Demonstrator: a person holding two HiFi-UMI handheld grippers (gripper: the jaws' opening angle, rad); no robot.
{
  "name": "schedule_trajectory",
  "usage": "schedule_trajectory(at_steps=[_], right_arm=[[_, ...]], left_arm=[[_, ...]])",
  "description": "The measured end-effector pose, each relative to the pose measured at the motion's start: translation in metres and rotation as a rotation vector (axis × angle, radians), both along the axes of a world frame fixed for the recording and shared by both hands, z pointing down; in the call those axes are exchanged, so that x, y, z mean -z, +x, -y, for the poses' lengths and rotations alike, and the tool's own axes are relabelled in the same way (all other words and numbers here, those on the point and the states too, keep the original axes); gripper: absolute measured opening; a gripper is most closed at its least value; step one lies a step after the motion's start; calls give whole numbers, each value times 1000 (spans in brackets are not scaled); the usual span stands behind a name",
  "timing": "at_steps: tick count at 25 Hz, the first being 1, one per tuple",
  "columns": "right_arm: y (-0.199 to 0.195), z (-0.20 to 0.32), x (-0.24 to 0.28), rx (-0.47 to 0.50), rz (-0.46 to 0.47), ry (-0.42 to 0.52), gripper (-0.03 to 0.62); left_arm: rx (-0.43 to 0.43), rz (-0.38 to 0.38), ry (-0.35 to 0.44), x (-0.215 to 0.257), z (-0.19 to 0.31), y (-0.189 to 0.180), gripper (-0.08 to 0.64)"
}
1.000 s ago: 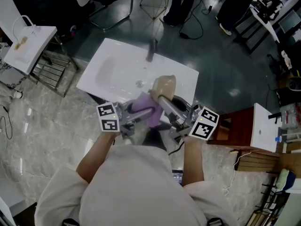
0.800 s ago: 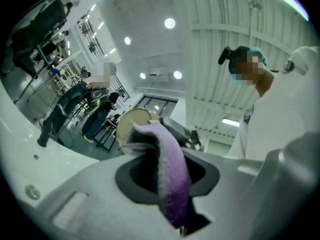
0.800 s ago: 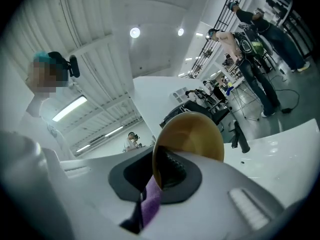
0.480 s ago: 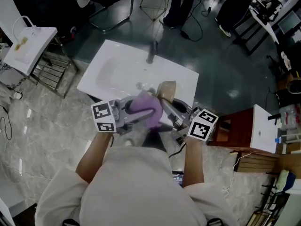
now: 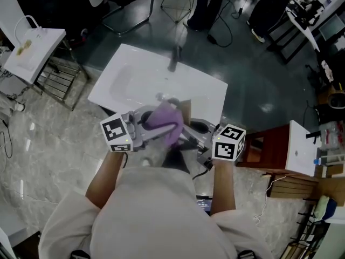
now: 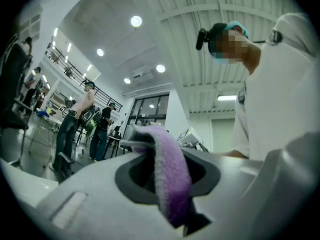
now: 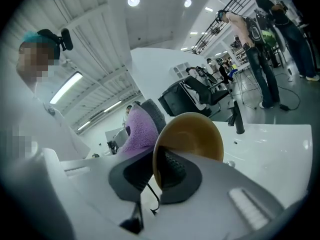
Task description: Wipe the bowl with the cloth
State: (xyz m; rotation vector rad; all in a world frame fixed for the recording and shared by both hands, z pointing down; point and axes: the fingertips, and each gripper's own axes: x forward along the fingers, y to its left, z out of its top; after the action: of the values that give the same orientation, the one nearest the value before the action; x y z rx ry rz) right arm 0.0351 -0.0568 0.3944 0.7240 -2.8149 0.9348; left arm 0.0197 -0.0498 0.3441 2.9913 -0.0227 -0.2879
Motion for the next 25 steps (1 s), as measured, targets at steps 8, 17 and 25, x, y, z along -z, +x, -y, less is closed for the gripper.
schedule_trajectory(at_steps=[8, 17, 25], right_arm=[[-8, -11, -15, 61, -89, -19, 12], [-20, -30, -22, 179, -106, -19, 18], [-23, -53, -21, 296, -103, 11, 29]], left_arm=[[66, 77, 54, -7, 7, 3, 97], [128, 141, 57, -16, 30, 4, 95], [52, 206, 27, -30, 34, 3, 94]])
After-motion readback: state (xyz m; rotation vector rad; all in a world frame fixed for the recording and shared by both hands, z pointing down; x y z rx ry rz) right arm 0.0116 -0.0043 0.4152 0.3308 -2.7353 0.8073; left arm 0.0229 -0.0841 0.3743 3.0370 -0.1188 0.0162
